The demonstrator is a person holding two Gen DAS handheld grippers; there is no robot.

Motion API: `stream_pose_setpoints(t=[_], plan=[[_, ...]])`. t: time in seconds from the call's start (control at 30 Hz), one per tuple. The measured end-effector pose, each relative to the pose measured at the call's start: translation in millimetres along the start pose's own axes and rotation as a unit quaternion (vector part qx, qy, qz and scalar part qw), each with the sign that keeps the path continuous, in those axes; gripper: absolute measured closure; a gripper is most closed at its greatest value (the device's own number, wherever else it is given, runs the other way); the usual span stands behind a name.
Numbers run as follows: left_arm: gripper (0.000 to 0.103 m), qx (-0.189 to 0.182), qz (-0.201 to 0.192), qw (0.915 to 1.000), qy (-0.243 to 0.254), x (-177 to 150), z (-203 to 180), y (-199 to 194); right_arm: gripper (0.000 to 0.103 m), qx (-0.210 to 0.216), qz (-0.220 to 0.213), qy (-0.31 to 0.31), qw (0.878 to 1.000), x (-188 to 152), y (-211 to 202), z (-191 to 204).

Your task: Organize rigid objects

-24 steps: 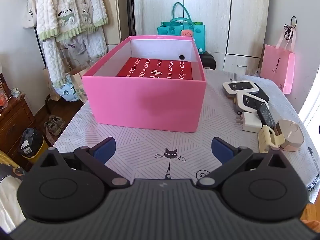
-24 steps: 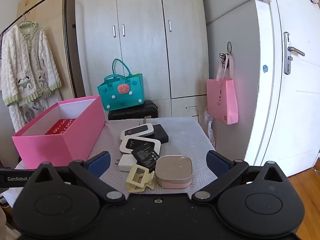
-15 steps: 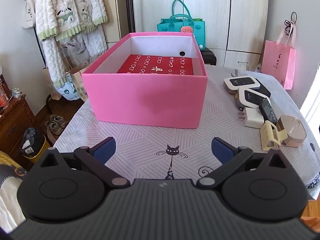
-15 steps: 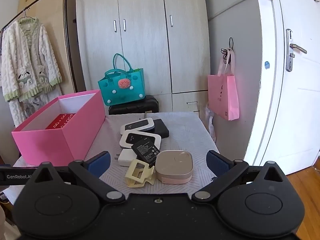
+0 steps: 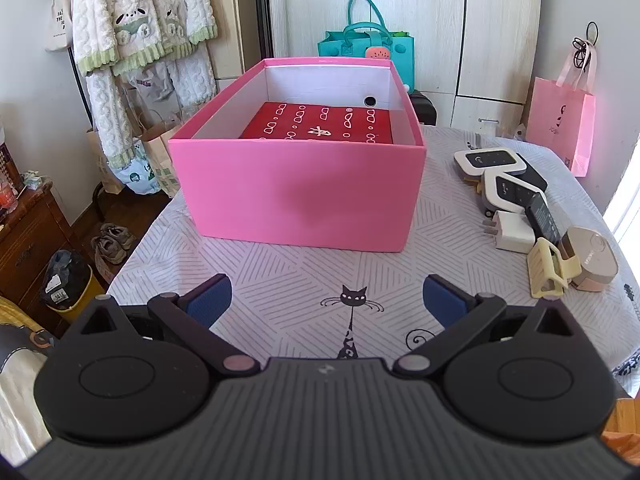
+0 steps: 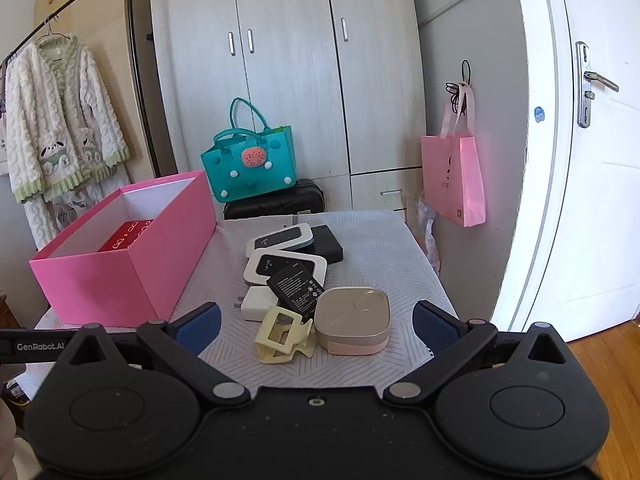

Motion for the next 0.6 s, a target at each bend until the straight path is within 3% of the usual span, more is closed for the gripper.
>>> stream_pose_setpoints(t=[0.6], plan=[[0.0,-0.021,-0.008,0.9997,0.001,-1,-3,-14,0.0,-0.013,0.009,-0.004,1.0,-3,6,-1]])
Point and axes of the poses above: each gripper's, at about its wrist camera, not at the fingertips, and y roughly the way its jaws point, z to its left, x to its top, the point moved 3 cm from there along y, roughly the way its jaws point, and after that the axes turned 12 degrees about -y, right-handed, at the moved point
